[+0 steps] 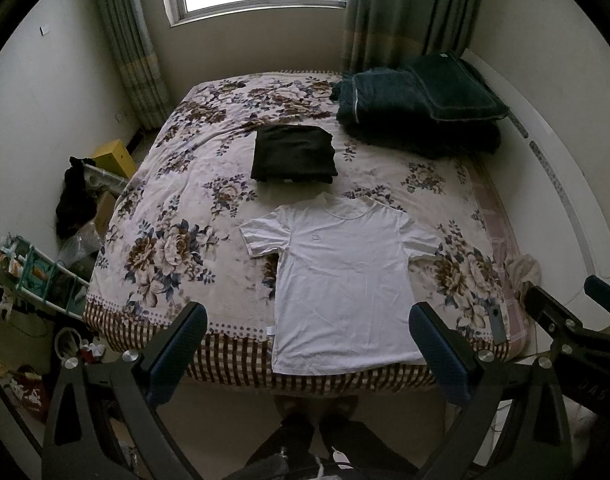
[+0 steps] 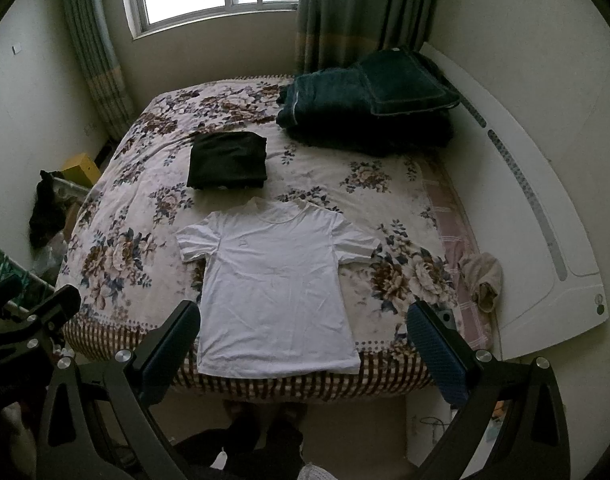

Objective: Fold small clothes
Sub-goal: 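Reach the right tool to the T-shirt's side edge and pinch it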

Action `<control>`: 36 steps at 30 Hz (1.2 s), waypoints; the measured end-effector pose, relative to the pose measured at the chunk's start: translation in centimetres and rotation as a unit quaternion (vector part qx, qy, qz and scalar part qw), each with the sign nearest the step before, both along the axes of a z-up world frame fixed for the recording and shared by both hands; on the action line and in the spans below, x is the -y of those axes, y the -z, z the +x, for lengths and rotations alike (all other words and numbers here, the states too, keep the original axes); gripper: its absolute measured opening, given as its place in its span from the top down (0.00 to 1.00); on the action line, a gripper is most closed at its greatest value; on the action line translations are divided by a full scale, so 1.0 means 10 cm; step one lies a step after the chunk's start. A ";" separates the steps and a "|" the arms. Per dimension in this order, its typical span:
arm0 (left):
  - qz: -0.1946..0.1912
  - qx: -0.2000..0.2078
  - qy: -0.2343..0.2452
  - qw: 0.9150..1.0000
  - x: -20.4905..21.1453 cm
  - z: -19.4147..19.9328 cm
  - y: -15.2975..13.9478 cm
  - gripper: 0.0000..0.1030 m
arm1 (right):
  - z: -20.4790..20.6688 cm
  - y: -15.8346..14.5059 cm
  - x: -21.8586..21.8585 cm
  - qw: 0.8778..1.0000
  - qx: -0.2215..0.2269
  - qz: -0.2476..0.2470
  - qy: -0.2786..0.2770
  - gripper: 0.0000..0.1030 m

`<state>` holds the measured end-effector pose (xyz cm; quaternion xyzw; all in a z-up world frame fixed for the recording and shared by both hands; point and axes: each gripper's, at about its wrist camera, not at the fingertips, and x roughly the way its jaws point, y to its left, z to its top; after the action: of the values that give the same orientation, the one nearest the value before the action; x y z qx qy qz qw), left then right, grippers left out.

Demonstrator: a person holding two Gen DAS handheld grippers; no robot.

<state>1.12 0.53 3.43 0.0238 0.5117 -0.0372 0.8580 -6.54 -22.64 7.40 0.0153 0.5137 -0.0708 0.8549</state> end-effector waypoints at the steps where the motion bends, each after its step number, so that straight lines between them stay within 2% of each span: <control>1: 0.000 0.001 0.000 1.000 -0.01 -0.04 0.02 0.00 | 0.05 -0.17 -0.11 1.000 -0.001 0.000 -0.001 0.00; 5: 0.003 -0.002 -0.003 1.000 0.00 0.07 0.01 0.00 | 0.10 -0.26 -0.21 1.000 -0.002 0.002 0.000 0.00; 8: 0.020 0.022 -0.005 1.000 0.00 0.23 0.10 0.00 | 0.14 -0.25 -0.22 1.000 -0.003 0.009 0.007 0.00; 11: 0.046 0.050 -0.004 0.998 -0.04 0.46 0.34 0.00 | 0.28 -0.09 -0.20 0.999 -0.005 0.029 0.025 0.00; 14: 0.056 0.058 0.001 0.997 -0.12 0.65 0.68 0.00 | 0.49 0.31 -0.01 0.997 -0.013 0.042 0.067 0.00; 18: 0.056 0.036 0.008 0.998 -0.08 1.08 1.33 0.00 | 0.77 1.13 0.48 0.988 -0.036 0.050 0.141 0.00; 23: 0.071 -0.023 -0.014 0.997 0.07 1.65 2.28 0.00 | 1.14 2.17 1.21 0.968 -0.081 0.079 0.225 0.00; 29: 0.101 -0.058 -0.044 0.992 0.28 2.20 3.22 0.00 | 1.66 3.67 2.22 0.942 -0.123 0.117 0.289 0.00; 31: 0.117 -0.075 -0.059 0.989 0.35 2.40 3.58 0.00 | 1.87 4.19 2.50 0.931 -0.137 0.144 0.306 0.00; 33: 0.117 -0.096 -0.072 0.986 0.39 2.55 3.90 0.00 | 2.06 4.72 2.79 0.917 -0.148 0.180 0.324 0.00; 35: 0.115 -0.118 -0.079 0.983 0.41 2.67 4.19 0.00 | 2.19 5.20 3.01 0.904 -0.149 0.214 0.338 0.05; 36: 0.115 -0.124 -0.082 0.982 0.43 2.71 4.30 0.00 | 2.26 5.44 3.11 0.896 -0.150 0.234 0.346 0.13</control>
<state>28.21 -3.77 -39.56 0.0753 0.6152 0.0893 0.7797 16.01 -53.71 -46.98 0.3810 0.5997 -0.2415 0.6609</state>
